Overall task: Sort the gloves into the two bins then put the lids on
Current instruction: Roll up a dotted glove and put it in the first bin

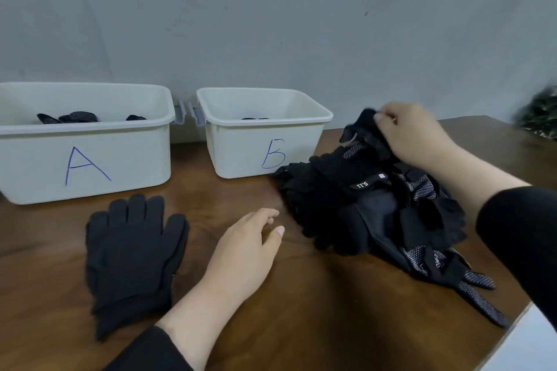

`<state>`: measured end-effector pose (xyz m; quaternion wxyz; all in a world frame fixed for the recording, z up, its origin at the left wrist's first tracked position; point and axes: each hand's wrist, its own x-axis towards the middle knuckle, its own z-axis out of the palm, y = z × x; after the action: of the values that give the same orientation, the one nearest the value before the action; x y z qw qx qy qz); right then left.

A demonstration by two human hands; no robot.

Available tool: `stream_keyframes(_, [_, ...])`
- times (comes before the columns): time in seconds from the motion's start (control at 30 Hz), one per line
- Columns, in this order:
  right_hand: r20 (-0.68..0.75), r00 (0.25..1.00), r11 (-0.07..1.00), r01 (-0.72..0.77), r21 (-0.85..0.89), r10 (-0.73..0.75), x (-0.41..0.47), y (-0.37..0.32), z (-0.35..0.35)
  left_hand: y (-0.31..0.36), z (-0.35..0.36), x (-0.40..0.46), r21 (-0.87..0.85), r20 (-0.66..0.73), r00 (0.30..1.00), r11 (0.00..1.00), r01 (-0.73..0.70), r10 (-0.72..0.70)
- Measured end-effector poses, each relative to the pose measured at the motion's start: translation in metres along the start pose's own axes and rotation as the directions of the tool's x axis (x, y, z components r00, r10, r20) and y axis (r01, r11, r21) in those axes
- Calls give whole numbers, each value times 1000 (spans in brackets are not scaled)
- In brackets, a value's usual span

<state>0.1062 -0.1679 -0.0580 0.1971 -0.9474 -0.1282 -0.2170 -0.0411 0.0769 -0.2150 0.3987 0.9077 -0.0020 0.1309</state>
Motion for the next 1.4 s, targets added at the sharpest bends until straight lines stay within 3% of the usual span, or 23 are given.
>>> stream_keyframes(0.07, [-94,995,990,-8,143,21,8,-6,-20,1,0,-1,-2,-9,1000,1000,-16,16])
stream_keyframes(0.13, [-101,994,949,-8,315,41,14,-13,-40,2,-1,-1,-19,-22,999,999,-28,28])
stream_keyframes(0.27, [87,996,739,-64,671,6,8,-40,-67,6,-3,1,-162,-87,996,986,-47,34])
stream_keyframes(0.43, [352,929,666,-190,721,-116,-13,-69,-66,18,-12,-6,-588,-110,994,804,-87,26])
stream_keyframes(0.57, [492,843,677,-234,698,-216,-31,-88,-50,30,-26,-18,-722,-97,995,687,-88,25])
stream_keyframes(0.73, [587,760,724,-235,648,-279,-45,-107,-22,26,-40,-37,-614,-111,991,789,-11,-72])
stream_keyframes(1.03, [565,756,654,-247,715,-332,-48,-139,14,-9,-96,-66,-451,-290,950,892,-26,-119])
stream_keyframes(1.13, [424,851,691,-106,715,-308,-48,-155,16,-29,-118,-73,-366,-361,925,930,-26,-117])
stream_keyframes(1.2, [230,928,744,70,665,-293,-45,-160,20,-49,-132,-77,-104,-369,929,995,-5,-34])
stream_keyframes(1.3, [5,919,810,345,474,-394,-53,-161,27,-76,-145,-84,185,-212,976,983,-8,48])
stream_keyframes(1.4, [57,888,842,410,352,-456,-93,-147,52,-85,-151,-86,271,-94,994,962,-33,60])
